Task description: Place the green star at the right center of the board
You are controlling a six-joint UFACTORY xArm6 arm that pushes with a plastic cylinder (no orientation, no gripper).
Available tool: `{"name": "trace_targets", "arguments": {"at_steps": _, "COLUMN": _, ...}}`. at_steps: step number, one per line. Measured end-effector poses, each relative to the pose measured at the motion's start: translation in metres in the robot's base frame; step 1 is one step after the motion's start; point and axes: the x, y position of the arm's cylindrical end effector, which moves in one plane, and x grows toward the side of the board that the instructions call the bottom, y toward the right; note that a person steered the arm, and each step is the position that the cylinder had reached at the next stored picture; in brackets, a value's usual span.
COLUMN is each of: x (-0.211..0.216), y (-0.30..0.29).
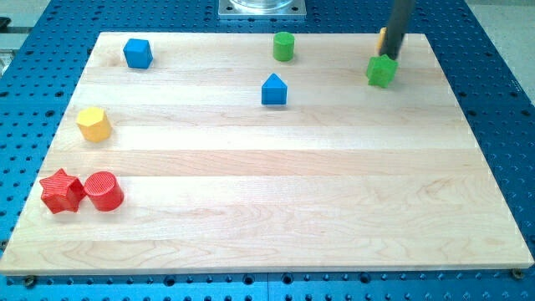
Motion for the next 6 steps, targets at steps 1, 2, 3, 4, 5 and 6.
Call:
{"name": "trace_targets", "arguments": {"at_steps": 1, "x": 0.001, "y": 0.021}}
{"name": "trace_targets", "arguments": {"at_steps": 2, "x": 0.052, "y": -0.012}}
{"name": "trace_targets", "arguments": {"at_steps": 3, "x": 0.098, "y": -0.031}}
{"name": "trace_targets", "arguments": {"at_steps": 4, "x": 0.075, "y": -0.031}}
{"name": "trace_targets", "arguments": {"at_steps": 5, "x": 0.049, "y": -0.037}}
{"name": "trace_targets", "arguments": {"at_steps": 6, "x": 0.041, "y": -0.051}}
